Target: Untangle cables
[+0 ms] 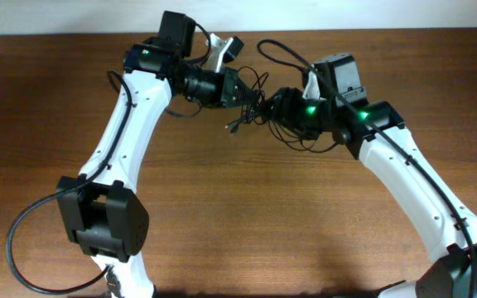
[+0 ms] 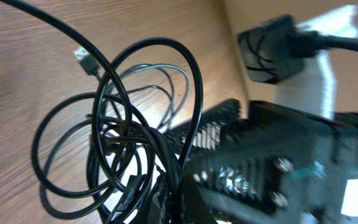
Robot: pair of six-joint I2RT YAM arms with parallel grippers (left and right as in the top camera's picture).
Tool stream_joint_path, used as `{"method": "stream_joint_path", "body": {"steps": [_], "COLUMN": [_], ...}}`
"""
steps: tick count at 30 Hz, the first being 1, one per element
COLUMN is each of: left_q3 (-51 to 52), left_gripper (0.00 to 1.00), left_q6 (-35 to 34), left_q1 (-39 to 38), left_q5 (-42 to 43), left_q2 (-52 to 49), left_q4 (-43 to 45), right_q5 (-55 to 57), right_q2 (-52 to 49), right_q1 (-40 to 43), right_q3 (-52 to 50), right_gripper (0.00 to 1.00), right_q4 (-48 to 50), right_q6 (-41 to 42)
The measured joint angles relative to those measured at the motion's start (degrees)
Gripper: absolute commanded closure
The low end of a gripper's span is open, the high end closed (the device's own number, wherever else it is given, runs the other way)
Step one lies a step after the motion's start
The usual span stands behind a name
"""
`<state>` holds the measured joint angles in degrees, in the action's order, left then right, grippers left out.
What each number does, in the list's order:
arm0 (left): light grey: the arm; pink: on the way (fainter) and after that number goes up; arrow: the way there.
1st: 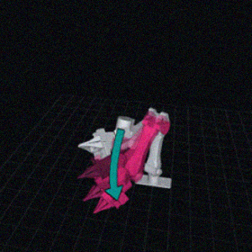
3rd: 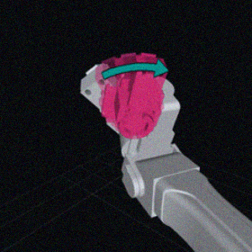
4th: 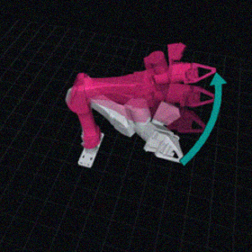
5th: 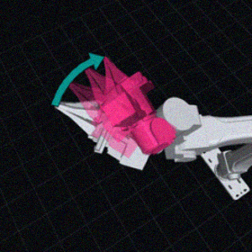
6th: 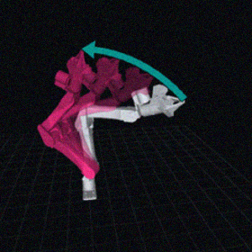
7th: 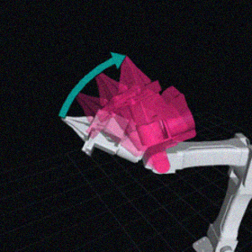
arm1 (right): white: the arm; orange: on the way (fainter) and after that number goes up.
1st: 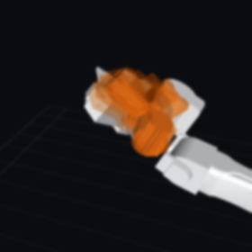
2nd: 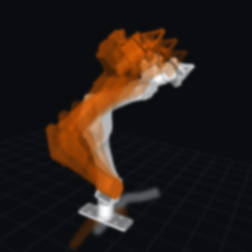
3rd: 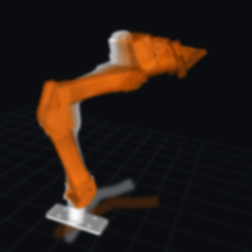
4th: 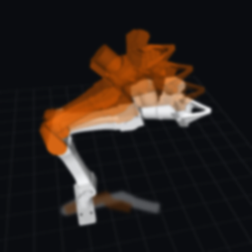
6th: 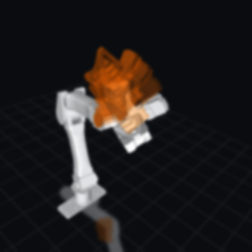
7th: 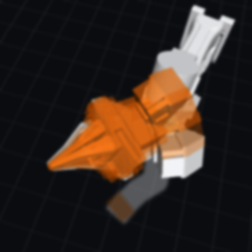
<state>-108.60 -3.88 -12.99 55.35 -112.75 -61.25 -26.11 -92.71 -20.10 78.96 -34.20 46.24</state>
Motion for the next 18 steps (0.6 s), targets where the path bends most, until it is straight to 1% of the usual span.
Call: {"method": "stream_joint_path", "body": {"steps": [3, 6, 10, 13, 15, 18], "left_q3": [0.00, 0.00, 0.00, 0.00, 0.00, 0.00], "left_gripper": [1.00, 1.00, 1.00, 1.00, 1.00, 1.00], "left_q6": [0.02, 0.00, 0.00, -0.04, -0.26, -0.28], "left_q1": [0.33, 0.35, 0.94, 2.64, 3.30, 3.30], "left_q5": [6.54, 9.86, 7.54, 5.38, 5.44, 7.91], "left_q2": [0.00, 0.00, 0.00, 0.00, 0.00, 0.00], "left_q4": [1.07, 1.75, 2.14, 2.14, 2.19, 2.58], "right_q5": [0.39, -0.13, -3.63, -7.96, -9.38, -9.84], "right_q2": [-0.07, -0.17, -0.20, -0.20, -0.20, -0.20], "right_q1": [0.31, 0.31, 1.46, 5.86, 7.34, 6.12], "right_q3": [0.00, 0.00, 0.00, 0.00, 0.00, 0.00], "right_gripper": [0.38, 0.38, 0.38, 0.38, 0.38, 0.38], "right_q4": [0.07, 3.41, 4.55, 4.63, 4.70, 4.74], "right_q6": [0.09, 0.11, 0.09, 0.07, 0.07, 0.07]}}
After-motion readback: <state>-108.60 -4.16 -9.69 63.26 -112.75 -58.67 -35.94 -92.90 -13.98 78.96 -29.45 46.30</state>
